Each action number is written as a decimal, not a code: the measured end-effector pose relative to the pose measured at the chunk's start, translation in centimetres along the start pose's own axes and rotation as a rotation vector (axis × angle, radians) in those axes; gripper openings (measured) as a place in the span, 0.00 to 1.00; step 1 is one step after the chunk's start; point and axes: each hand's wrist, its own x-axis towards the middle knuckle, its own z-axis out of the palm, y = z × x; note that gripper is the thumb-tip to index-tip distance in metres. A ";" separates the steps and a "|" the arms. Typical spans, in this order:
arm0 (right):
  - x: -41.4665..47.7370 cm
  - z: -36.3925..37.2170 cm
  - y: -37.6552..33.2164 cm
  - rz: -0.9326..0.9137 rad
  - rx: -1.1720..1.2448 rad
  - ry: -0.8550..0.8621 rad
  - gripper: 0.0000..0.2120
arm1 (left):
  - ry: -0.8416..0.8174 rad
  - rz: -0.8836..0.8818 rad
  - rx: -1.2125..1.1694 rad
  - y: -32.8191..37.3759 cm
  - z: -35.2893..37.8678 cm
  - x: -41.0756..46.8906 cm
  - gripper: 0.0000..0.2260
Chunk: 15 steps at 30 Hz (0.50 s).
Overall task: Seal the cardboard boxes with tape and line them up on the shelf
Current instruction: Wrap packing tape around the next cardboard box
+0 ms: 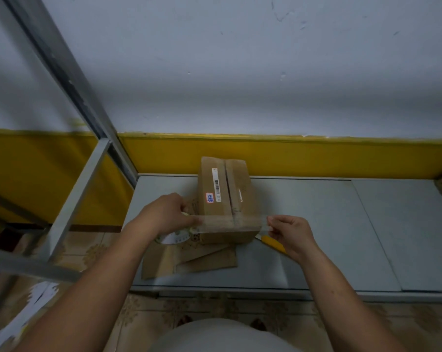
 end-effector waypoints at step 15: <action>2.4 -0.2 2.5 0.025 0.005 0.010 0.03 | -0.094 -0.061 -0.110 -0.9 0.8 2.1 0.25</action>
